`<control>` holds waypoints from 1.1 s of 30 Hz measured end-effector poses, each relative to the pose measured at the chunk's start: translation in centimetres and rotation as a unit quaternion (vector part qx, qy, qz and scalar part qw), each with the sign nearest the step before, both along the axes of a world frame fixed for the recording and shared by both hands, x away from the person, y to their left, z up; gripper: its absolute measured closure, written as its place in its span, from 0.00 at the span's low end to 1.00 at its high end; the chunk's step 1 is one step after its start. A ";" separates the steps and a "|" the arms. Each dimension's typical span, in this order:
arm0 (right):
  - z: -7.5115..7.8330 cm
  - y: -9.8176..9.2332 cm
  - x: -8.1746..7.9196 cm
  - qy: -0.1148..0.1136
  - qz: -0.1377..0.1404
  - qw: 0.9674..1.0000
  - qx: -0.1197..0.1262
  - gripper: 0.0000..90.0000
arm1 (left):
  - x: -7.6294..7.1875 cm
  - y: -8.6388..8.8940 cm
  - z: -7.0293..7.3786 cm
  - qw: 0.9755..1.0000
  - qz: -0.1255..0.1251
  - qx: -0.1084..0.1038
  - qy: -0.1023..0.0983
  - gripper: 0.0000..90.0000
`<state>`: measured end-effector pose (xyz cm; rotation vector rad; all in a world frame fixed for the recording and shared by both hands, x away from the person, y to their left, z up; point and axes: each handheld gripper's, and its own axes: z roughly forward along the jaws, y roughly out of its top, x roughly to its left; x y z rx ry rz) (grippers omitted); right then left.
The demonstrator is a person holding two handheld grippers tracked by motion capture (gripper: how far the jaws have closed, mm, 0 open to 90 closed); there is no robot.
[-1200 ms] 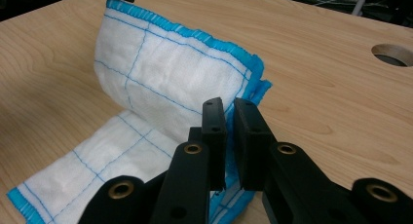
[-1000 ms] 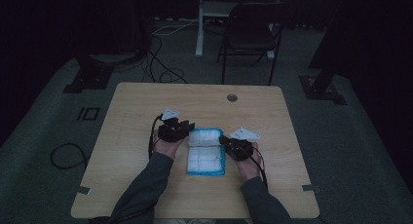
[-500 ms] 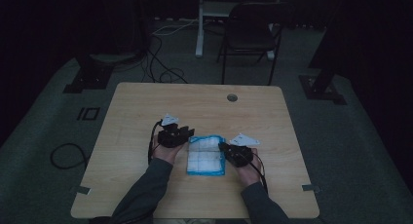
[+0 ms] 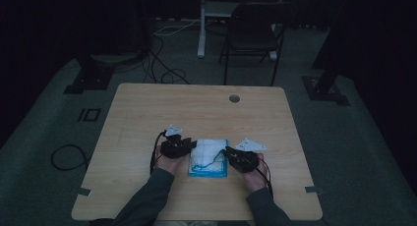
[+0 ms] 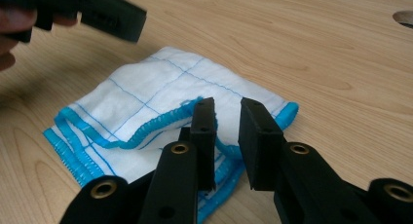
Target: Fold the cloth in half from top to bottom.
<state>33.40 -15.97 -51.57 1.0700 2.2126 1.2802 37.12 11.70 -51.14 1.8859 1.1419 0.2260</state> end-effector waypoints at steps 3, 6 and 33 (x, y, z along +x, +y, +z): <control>0.0 -0.3 -0.1 -0.002 -0.004 1.000 0.002 0.85 | -0.5 0.0 -0.6 1.000 -0.004 0.004 0.004 0.73; 0.0 -0.8 -0.1 -0.003 -0.011 1.000 0.005 0.85 | -1.2 0.0 -1.2 1.000 -0.008 0.009 0.008 0.73; -2.8 -5.0 2.1 0.046 -0.116 0.991 -0.045 0.73 | -3.6 4.8 -2.5 0.999 0.029 0.039 -0.014 0.69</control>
